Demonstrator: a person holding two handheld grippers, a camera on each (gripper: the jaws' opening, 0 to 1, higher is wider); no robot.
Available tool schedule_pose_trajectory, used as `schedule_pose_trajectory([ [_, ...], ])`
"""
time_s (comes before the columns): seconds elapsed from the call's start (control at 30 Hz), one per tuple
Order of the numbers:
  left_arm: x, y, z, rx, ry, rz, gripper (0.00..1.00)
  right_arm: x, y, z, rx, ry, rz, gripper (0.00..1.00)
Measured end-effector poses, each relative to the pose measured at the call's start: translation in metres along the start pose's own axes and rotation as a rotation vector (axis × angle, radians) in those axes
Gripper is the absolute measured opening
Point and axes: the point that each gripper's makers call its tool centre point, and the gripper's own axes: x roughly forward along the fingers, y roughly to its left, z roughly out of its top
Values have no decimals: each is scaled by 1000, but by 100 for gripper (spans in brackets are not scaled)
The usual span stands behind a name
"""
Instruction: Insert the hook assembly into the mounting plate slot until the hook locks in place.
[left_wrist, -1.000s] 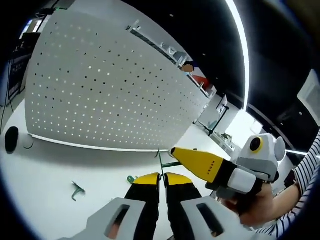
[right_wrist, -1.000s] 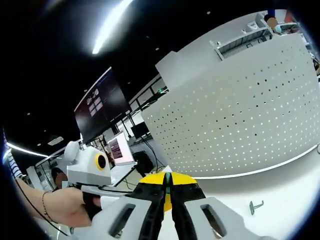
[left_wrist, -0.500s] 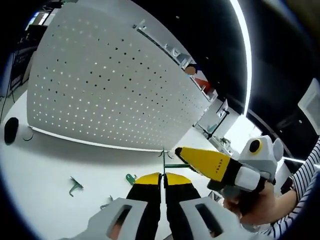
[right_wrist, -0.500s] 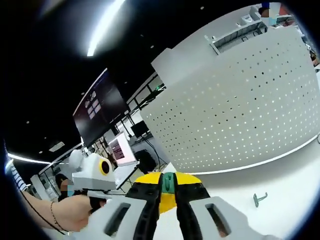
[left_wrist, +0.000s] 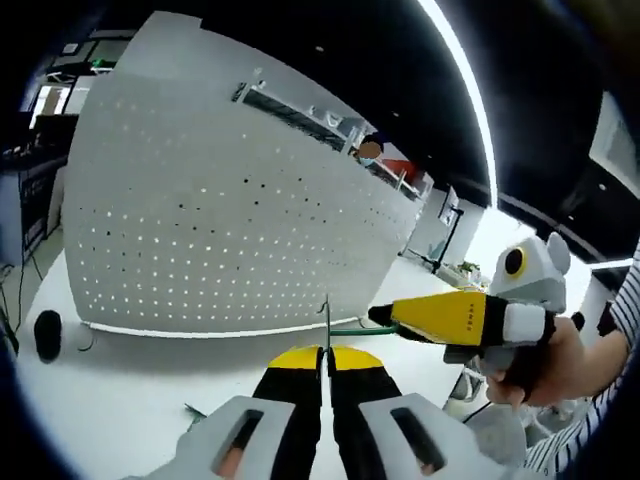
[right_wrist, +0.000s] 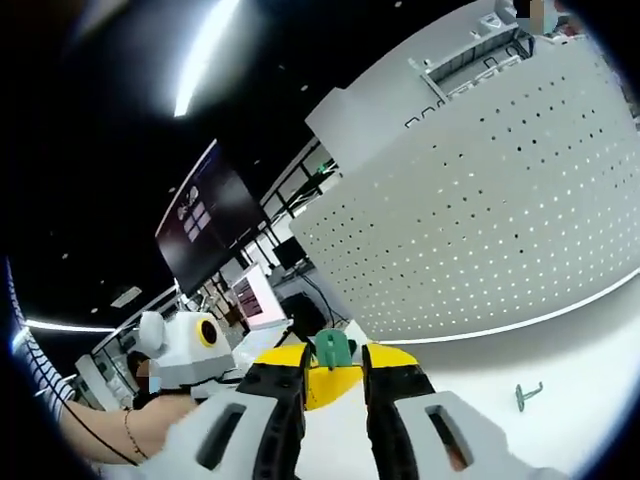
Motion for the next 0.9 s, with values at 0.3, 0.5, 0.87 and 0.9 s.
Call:
schedule_pose_trajectory([
  [0.3,1,-9,6,47,-36,-5,1,3,7,-2,16,4,23,10],
  [0.5,0,-10,8,72,-59,3,1,4,7,-5,2,19,26,6],
  [0.87,-3,-10,12,92,-75,2,1,8,8,-5,-11,19,32,2],
  [0.9,-4,-9,12,89,-74,4,1,9,9,-5,-11,21,32,1],
])
